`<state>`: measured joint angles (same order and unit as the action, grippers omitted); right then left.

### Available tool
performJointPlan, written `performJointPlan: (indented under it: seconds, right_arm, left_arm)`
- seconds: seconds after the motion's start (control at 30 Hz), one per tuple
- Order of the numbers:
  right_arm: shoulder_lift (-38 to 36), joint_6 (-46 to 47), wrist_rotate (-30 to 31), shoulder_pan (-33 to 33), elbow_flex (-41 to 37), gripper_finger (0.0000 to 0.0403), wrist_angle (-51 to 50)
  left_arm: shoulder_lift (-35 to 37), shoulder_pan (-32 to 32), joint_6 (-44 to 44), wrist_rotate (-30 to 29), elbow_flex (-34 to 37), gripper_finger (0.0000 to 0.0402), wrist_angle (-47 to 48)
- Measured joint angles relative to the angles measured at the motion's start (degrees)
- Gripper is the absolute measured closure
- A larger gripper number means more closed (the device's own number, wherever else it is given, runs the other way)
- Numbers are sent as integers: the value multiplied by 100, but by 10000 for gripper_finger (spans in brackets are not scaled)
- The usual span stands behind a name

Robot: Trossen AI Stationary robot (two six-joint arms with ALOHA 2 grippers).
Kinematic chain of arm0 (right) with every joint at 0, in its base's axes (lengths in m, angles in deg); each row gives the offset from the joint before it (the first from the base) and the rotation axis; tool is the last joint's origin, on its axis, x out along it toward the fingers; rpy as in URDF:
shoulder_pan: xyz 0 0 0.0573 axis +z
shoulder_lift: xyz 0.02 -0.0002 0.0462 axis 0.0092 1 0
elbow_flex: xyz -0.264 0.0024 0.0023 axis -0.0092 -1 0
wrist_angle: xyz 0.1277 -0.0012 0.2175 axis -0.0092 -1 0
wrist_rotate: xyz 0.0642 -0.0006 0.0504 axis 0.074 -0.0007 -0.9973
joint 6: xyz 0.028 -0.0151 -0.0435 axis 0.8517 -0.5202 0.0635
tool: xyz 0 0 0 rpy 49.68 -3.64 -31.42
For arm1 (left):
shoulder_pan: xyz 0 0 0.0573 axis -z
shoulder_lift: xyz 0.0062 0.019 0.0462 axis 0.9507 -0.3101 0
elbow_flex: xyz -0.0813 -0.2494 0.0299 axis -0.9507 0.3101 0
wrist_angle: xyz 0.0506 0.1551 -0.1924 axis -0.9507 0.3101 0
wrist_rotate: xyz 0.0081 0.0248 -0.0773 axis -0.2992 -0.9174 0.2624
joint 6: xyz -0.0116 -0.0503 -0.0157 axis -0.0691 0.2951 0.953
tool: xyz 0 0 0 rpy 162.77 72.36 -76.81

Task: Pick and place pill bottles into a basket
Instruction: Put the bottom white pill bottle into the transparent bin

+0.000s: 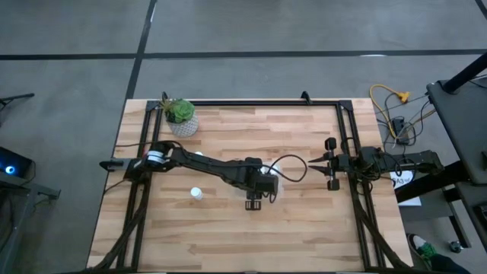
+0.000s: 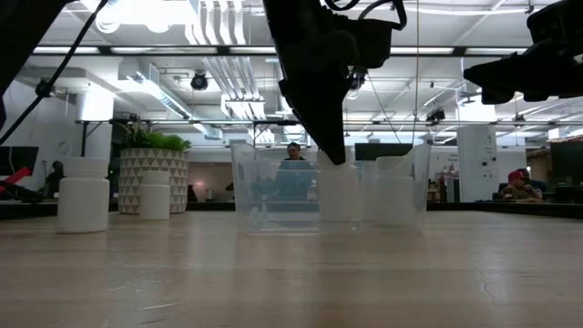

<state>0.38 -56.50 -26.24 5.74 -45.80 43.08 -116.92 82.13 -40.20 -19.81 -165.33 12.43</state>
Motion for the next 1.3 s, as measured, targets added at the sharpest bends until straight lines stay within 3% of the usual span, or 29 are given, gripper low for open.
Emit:
performJointPlan:
  seconds: [0.23, 0.63, 1.3]
  right_arm:
    - [0, 0, 0, 0, 0, 344, 0]
    - [2, 0, 1, 0, 0, 344, -1]
    - [1, 0, 1, 0, 0, 344, -1]
  left_arm:
    - [0, 0, 2, 0, 0, 229, -4]
    - [0, 0, 6, 2, 2, 239, -457]
    - [0, 0, 62, 3, 2, 238, -230]
